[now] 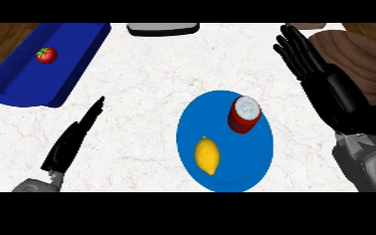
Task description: Pick the can from the plate and place it in the bowl
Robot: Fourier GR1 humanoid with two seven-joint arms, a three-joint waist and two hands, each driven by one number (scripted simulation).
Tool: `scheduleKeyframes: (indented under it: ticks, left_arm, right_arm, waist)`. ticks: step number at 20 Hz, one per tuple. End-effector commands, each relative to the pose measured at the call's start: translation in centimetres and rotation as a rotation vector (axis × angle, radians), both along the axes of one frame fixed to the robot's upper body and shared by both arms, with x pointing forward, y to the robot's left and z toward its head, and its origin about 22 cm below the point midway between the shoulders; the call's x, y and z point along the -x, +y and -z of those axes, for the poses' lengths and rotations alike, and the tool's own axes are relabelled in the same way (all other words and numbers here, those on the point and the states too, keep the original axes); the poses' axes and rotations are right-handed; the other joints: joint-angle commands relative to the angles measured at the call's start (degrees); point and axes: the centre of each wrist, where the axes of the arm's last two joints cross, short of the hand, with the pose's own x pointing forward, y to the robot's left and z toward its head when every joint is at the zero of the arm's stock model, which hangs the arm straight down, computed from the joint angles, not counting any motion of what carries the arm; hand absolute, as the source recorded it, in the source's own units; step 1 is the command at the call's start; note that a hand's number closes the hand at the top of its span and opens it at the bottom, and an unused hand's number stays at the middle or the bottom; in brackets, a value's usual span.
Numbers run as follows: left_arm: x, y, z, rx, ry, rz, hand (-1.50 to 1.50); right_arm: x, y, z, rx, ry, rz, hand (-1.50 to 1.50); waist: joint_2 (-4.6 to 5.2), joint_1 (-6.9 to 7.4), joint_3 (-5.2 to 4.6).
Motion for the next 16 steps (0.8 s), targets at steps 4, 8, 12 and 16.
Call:
scheduleKeyframes:
  ticks: [4, 8, 12, 16]
  left_arm:
    - [-2.3, -2.8, -3.8, 0.183, -0.154, -0.083, 0.0]
    - [-2.9, -4.6, -3.8, 0.309, -0.152, -0.15, 0.0]
    - [-3.0, -5.4, -4.0, 0.341, -0.174, -0.158, 0.0]
    - [-4.0, -6.4, -5.9, 0.333, -0.169, -0.16, 0.0]
  right_arm:
    - [1.4, 1.5, 3.8, 0.227, 0.179, -0.12, 1.5]
    - [1.2, -1.1, 3.7, 0.513, -0.054, 0.222, 1.5]
    - [4.3, 2.8, 9.4, 0.038, -0.039, 0.311, -1.5]
    - [7.3, 3.8, 8.6, 0.021, -0.2, 0.311, -1.5]
  waist:
    - [1.38, 2.78, -1.52]
    - [0.46, -0.28, -1.66]
    - [1.46, 1.05, -1.31]
    - [1.26, 1.24, -1.45]
